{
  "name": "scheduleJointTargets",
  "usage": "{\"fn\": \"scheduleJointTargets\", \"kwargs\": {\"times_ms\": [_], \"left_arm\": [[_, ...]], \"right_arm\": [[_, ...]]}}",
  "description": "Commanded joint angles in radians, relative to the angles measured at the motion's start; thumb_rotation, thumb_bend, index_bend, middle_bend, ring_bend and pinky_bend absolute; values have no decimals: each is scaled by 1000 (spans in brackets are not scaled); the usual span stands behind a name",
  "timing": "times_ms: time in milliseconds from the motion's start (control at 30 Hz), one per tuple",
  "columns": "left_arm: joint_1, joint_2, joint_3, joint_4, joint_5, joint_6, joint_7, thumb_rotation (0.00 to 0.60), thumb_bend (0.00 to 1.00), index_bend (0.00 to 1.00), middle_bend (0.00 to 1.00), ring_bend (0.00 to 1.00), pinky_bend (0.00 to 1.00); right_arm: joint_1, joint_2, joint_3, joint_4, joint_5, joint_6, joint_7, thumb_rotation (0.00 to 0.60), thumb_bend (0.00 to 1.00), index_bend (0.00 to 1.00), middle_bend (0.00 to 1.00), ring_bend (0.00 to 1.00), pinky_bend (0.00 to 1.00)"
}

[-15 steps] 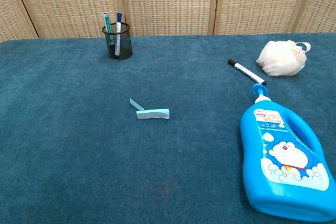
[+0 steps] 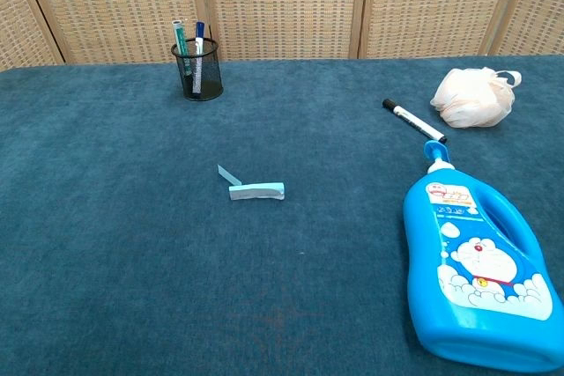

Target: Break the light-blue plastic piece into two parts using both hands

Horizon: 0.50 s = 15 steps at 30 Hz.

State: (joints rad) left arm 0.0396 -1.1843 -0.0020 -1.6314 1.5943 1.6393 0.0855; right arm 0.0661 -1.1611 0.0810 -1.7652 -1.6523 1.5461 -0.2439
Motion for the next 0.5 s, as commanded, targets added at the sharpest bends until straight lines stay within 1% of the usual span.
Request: {"fn": "scheduleJointTargets", "kwargs": {"times_ms": [33,100,200,300,400,500], "left_arm": [[-6,-3,-10,-4,-16,-11,10,600,0,0,0,0,0],[-14,-6,-23,-8,-39,-25,19,600,0,0,0,0,0],[-22,-13,-31,-7,-59,-41,34,600,0,0,0,0,0],[-27,-18,-36,-2,-73,-53,42,600,0,0,0,0,0],[-31,-20,-42,-1,-84,-59,45,600,0,0,0,0,0],[-33,-21,-46,0,-89,-60,44,600,0,0,0,0,0]], "right_arm": [[124,58,84,-104,57,-153,-57,600,0,0,0,0,0],[229,79,164,-176,149,-279,-112,600,0,0,0,0,0],[324,82,226,-237,291,-394,-182,600,0,0,0,0,0],[417,49,260,-244,400,-478,-253,600,0,0,0,0,0],[541,-39,271,-195,534,-563,-361,600,0,0,0,0,0],[653,-145,269,-131,693,-604,-459,600,0,0,0,0,0]]}}
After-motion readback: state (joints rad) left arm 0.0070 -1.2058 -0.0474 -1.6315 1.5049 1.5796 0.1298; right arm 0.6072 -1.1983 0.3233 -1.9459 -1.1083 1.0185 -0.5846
